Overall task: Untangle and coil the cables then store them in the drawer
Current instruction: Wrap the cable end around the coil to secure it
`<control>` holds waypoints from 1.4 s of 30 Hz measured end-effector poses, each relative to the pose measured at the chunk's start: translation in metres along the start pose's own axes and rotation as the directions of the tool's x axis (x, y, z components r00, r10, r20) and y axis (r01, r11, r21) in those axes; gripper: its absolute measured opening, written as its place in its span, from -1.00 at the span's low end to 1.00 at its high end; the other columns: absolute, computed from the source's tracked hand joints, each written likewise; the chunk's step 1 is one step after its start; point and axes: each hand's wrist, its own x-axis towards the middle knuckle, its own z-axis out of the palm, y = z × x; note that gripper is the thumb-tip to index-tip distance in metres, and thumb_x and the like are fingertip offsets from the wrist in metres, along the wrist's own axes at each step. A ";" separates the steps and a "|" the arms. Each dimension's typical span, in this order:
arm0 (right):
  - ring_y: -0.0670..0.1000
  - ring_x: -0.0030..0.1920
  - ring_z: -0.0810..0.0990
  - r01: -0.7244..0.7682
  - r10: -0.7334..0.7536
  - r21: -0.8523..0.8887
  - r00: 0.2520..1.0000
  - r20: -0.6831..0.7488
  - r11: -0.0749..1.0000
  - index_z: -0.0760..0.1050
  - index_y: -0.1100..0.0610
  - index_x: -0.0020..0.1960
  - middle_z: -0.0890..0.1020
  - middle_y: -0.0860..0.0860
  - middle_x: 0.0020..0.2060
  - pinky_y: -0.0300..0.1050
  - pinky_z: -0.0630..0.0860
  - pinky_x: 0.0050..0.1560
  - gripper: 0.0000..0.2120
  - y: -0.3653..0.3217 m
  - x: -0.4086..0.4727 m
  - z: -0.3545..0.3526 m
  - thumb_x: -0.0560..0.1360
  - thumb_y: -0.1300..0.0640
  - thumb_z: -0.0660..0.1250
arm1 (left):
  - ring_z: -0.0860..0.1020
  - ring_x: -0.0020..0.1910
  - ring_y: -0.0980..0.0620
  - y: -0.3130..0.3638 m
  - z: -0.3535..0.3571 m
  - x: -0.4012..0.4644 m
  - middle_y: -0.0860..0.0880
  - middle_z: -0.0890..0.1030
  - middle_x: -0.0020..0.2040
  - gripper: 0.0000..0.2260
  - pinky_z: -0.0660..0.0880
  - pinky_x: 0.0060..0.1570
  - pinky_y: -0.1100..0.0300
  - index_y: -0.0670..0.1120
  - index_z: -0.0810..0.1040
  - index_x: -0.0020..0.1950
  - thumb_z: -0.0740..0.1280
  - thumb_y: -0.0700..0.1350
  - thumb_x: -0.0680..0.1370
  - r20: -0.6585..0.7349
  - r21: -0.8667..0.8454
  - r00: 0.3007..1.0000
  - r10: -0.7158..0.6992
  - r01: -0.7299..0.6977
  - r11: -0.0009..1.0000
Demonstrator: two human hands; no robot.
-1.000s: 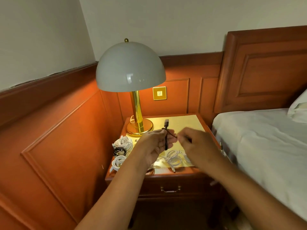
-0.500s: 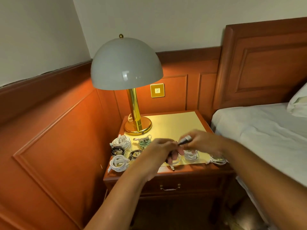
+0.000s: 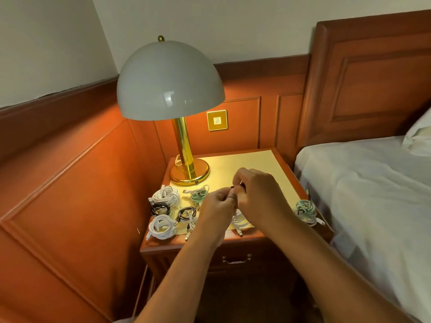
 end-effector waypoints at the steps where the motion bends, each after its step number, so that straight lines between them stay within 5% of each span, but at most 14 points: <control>1: -0.08 -0.17 0.50 -0.035 0.039 0.070 0.997 -0.060 0.997 0.56 0.17 0.07 0.63 0.06 -0.06 -0.39 0.38 -0.22 -0.89 0.001 -0.005 0.007 0.56 0.21 0.32 | 0.41 -0.25 -0.10 -0.002 0.002 -0.002 -0.20 0.50 -0.28 -0.69 0.33 -0.23 0.04 -0.10 0.65 -0.21 0.18 -0.23 0.63 -0.010 -0.076 1.000 -0.006 0.005 0.997; 6: -0.18 -0.04 0.51 -0.178 0.262 0.393 0.950 -0.171 0.902 0.58 0.10 0.11 0.62 -0.06 0.02 -0.60 0.37 -0.12 -0.85 -0.001 -0.022 0.026 0.55 0.19 0.35 | 0.59 -0.14 0.00 0.001 0.014 -0.011 -0.10 0.63 -0.18 -0.73 0.51 -0.19 0.21 -0.12 0.59 -0.07 0.11 -0.22 0.65 -0.004 -0.299 0.994 -0.105 0.099 0.949; 11: -0.21 -0.12 0.51 -0.202 0.307 0.503 0.942 -0.136 0.841 0.54 0.00 0.05 0.53 -0.19 -0.10 -0.62 0.40 -0.19 -0.87 -0.003 -0.024 0.027 0.54 0.18 0.37 | 0.47 -0.11 -0.09 -0.005 0.006 -0.009 -0.20 0.52 -0.14 -0.76 0.42 -0.19 0.20 -0.27 0.54 -0.14 0.11 -0.31 0.58 -0.080 -0.305 0.991 -0.105 0.076 0.949; 17: -0.18 -0.13 0.62 -0.200 0.322 0.609 0.942 -0.096 0.768 0.52 -0.04 -0.10 0.62 -0.17 -0.19 -0.47 0.51 -0.14 -0.84 -0.005 -0.017 0.022 0.52 0.21 0.38 | 0.59 0.02 -0.06 -0.016 -0.004 -0.010 -0.12 0.63 -0.03 -0.80 0.48 0.05 0.07 0.01 0.62 -0.05 0.21 -0.16 0.62 -0.134 -0.036 0.985 0.106 -0.112 0.993; 21: -0.12 -0.15 0.66 -0.210 0.341 0.703 0.939 -0.050 0.679 0.54 -0.03 -0.12 0.67 -0.11 -0.22 -0.34 0.56 -0.14 -0.84 -0.008 -0.018 0.020 0.51 0.23 0.38 | 0.51 -0.08 -0.02 -0.018 -0.015 -0.011 -0.05 0.55 -0.09 -0.82 0.38 -0.14 0.25 -0.10 0.60 -0.03 0.21 -0.20 0.64 -0.196 0.446 0.878 0.437 -0.317 0.837; 24: -0.13 -0.16 0.64 -0.206 0.342 0.777 0.940 -0.012 0.594 0.56 -0.02 -0.14 0.67 -0.10 -0.23 -0.35 0.55 -0.15 -0.85 -0.013 -0.021 0.017 0.50 0.24 0.38 | 0.48 -0.15 -0.01 -0.015 -0.018 -0.015 0.03 0.53 -0.17 -0.76 0.32 -0.23 0.25 -0.10 0.56 -0.04 0.12 -0.07 0.62 -0.196 0.523 0.827 0.526 -0.366 0.770; 29: -0.17 -0.23 0.60 -0.226 0.301 0.825 0.951 0.071 0.517 0.58 0.07 -0.11 0.65 -0.04 -0.24 -0.40 0.50 -0.23 -0.85 -0.020 -0.021 0.009 0.51 0.30 0.34 | 0.47 -0.16 0.06 -0.007 -0.015 -0.025 0.03 0.54 -0.17 -0.81 0.41 -0.16 0.17 -0.02 0.49 -0.08 0.11 -0.02 0.57 -0.180 0.232 0.901 0.395 -0.352 0.907; 31: -0.20 -0.28 0.58 -0.250 0.286 0.829 0.951 0.114 0.501 0.59 0.11 -0.10 0.66 0.00 -0.24 -0.41 0.48 -0.29 -0.86 -0.019 -0.019 0.005 0.50 0.32 0.33 | 0.46 -0.22 0.19 0.000 -0.013 -0.029 0.12 0.54 -0.23 -0.81 0.40 -0.19 0.32 -0.05 0.51 -0.07 0.12 -0.08 0.52 -0.171 0.101 0.925 0.339 -0.326 0.940; 36: -0.23 -0.32 0.56 -0.248 0.287 0.743 0.955 0.078 0.622 0.58 0.12 -0.08 0.64 -0.03 -0.26 -0.43 0.46 -0.33 -0.93 -0.018 -0.012 0.006 0.51 0.25 0.35 | 0.39 -0.29 0.09 0.005 -0.009 -0.023 0.04 0.49 -0.32 -0.73 0.34 -0.26 0.16 -0.05 0.55 -0.12 0.12 -0.30 0.59 -0.248 -0.097 0.964 0.095 -0.122 0.988; 39: -0.23 -0.34 0.55 -0.194 0.249 0.596 0.968 -0.010 0.779 0.56 0.08 -0.09 0.61 -0.07 -0.32 -0.47 0.41 -0.37 -0.96 -0.015 -0.003 0.007 0.53 0.19 0.36 | 0.29 -0.43 0.09 0.004 -0.009 -0.015 0.03 0.35 -0.44 -0.75 0.26 -0.42 0.24 -0.15 0.45 -0.22 0.07 -0.36 0.55 -0.181 -0.278 0.978 -0.100 0.047 0.959; 42: -0.16 -0.34 0.52 -0.205 0.288 0.530 0.954 -0.078 0.823 0.56 0.08 -0.08 0.56 -0.11 -0.33 -0.40 0.39 -0.39 -0.95 -0.003 0.011 0.002 0.54 0.18 0.34 | 0.25 -0.51 0.14 0.003 -0.014 -0.012 0.01 0.30 -0.44 -0.77 0.20 -0.56 0.34 -0.20 0.43 -0.22 0.05 -0.34 0.55 0.003 -0.532 0.964 -0.267 0.227 0.816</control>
